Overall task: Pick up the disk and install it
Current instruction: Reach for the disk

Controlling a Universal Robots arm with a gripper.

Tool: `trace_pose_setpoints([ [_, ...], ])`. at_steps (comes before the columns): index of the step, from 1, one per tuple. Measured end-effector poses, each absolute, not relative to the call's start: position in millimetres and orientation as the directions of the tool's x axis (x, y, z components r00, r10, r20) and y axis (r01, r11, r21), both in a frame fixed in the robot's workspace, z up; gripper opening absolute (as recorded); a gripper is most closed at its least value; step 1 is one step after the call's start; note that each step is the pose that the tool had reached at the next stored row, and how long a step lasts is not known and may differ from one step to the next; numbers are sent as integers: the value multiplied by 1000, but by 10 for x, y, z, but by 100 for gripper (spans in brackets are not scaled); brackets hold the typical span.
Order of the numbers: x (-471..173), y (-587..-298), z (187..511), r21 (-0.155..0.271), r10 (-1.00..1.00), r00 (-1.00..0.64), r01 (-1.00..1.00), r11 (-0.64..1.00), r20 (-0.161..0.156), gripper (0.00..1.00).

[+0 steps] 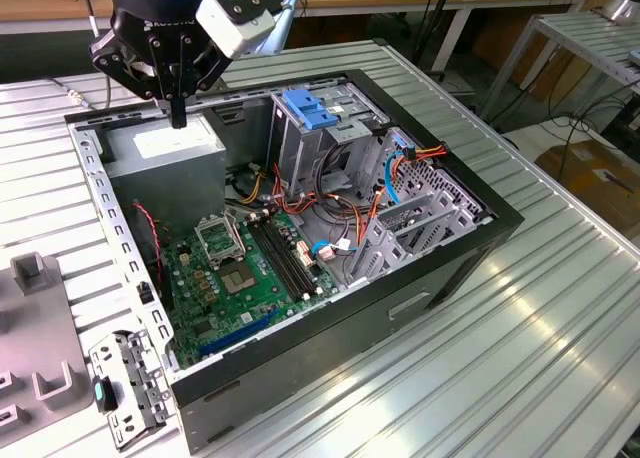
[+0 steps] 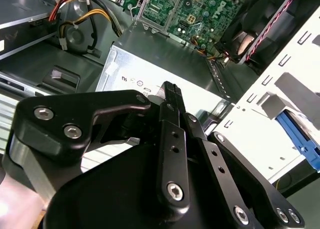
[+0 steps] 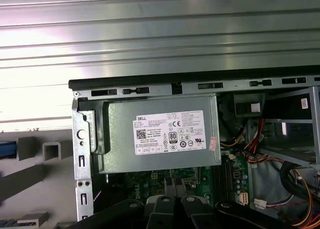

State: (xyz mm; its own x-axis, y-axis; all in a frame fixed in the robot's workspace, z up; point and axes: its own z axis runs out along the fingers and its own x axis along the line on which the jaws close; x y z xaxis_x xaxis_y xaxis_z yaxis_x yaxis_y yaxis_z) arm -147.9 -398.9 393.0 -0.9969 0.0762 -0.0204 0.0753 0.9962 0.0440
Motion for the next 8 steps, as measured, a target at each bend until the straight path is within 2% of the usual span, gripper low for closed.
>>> trace_pose_setpoints([
  [8,-1507,-3989,3930,44,76,-997,75,996,-19,11],
])
